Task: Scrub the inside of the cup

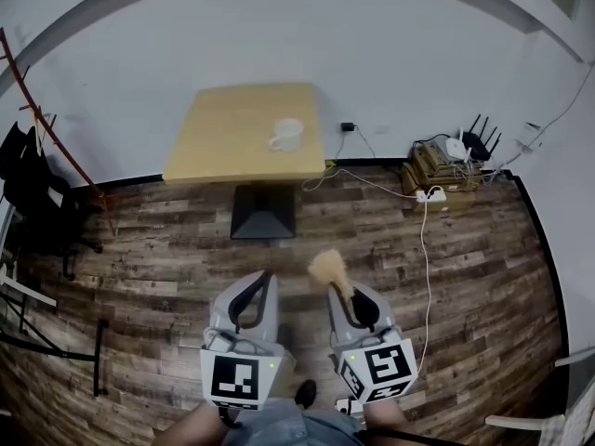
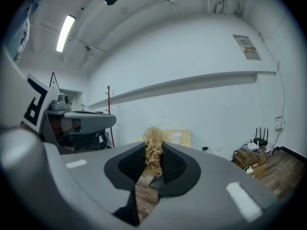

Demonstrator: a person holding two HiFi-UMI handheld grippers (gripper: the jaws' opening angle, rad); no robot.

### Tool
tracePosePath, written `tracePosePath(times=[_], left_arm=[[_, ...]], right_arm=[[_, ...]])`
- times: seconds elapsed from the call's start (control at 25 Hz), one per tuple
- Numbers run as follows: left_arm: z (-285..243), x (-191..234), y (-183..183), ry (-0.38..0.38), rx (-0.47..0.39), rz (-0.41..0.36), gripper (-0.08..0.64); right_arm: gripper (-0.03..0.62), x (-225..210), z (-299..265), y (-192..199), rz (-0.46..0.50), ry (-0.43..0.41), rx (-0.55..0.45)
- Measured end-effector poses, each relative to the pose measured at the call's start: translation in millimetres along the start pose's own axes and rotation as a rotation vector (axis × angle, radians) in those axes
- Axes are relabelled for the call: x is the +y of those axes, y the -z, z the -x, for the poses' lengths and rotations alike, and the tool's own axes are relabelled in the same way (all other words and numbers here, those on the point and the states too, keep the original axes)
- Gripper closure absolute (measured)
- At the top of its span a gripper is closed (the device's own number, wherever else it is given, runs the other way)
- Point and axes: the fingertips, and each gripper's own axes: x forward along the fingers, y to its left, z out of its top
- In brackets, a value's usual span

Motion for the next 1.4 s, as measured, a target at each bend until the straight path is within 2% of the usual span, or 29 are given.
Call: tracePosePath(times=[0.28, 0.6, 0.72, 0.92, 1.16, 1.4], left_arm=[[-78.1, 48.4, -9.9, 0.004, -0.025, 0.039, 0.541], [-141.7, 108.5, -27.3, -0.001, -0.079, 0.051, 0.541], [-163.6, 122.9, -32.3, 0.015, -0.094, 0.032, 0.541], [-193.2, 131.0, -33.0, 0.051, -0.096, 0.028, 0.541], [-226.6, 127.6, -18.5, 0.099, -0.048, 0.05, 0.541], [-255.7, 127.1, -10.2, 0.103, -0.022, 0.081, 0.541]], right_arm=[[0.523, -31.5, -83.4, -28.1, 0.023, -0.008, 0.004], [0.522, -43.6, -170.3, -66.3, 0.057, -0.021, -0.028], [0.522, -51.5, -192.8, -79.3, 0.069, -0.01, -0.045], [0.522, -69.0, -213.7, -90.3, 0.068, 0.026, -0.056], [0.522, -90.9, -230.7, -86.6, 0.043, 0.054, -0.044], [0.522, -113.6, -251.0, -83.6, 0.027, 0.048, -0.034]])
